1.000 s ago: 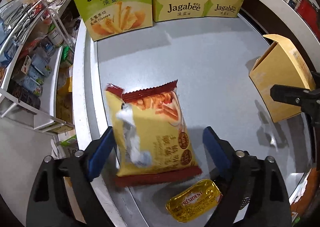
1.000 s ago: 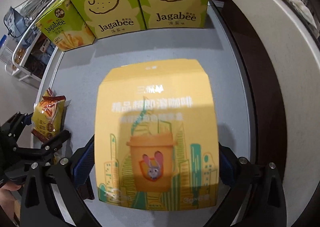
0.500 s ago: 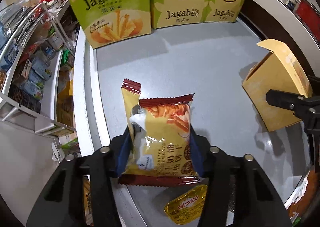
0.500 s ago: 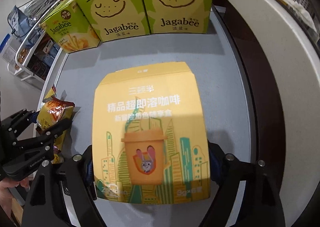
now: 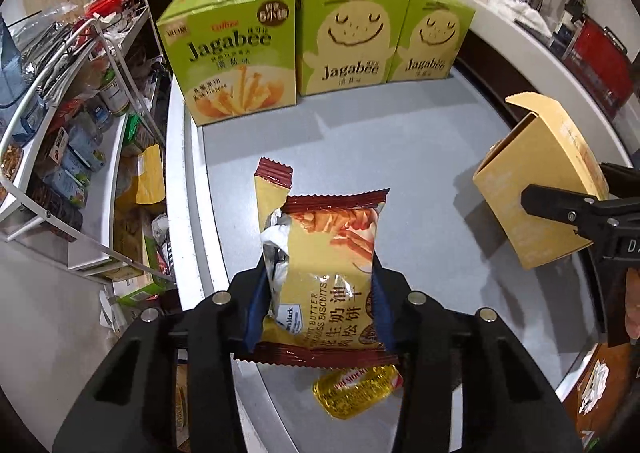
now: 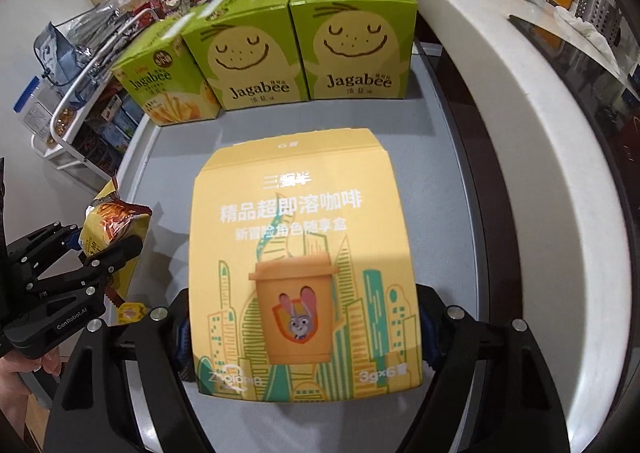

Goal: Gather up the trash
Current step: 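Lift the yellow box and biscuit packet and carry both over the white bin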

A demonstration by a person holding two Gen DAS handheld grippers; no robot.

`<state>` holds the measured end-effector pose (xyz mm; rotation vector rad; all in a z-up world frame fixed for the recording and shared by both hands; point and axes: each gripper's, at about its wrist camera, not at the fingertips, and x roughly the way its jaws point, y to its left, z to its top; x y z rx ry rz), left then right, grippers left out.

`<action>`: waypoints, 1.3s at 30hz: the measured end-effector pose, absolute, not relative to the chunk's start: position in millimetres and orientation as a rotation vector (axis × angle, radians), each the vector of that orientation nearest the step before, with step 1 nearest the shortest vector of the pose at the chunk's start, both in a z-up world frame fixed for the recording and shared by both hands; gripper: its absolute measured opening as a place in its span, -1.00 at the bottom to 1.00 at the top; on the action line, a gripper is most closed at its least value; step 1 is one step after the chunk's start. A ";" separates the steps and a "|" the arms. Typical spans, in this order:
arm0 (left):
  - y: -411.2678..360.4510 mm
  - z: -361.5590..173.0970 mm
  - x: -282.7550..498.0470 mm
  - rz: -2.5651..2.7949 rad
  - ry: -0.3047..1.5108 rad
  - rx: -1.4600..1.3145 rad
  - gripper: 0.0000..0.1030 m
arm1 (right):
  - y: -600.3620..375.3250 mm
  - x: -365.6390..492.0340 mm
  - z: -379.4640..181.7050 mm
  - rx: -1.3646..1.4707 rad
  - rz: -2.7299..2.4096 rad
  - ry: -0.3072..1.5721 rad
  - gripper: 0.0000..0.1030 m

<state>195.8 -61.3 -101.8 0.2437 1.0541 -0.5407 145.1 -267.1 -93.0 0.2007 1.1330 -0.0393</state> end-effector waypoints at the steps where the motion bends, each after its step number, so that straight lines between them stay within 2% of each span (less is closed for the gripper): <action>1: -59.7 -98.5 193.5 -0.542 1.050 0.237 -0.15 | -267.0 141.5 -90.4 0.209 -0.032 1.131 0.51; 25: -21.6 -49.6 71.5 -0.603 0.968 0.205 -0.15 | -233.5 4.0 -49.4 0.224 0.174 1.149 0.51; 39: -1.1 -72.6 -17.3 -0.659 1.074 0.272 -0.15 | -189.3 -75.2 -74.1 0.144 0.318 1.314 0.51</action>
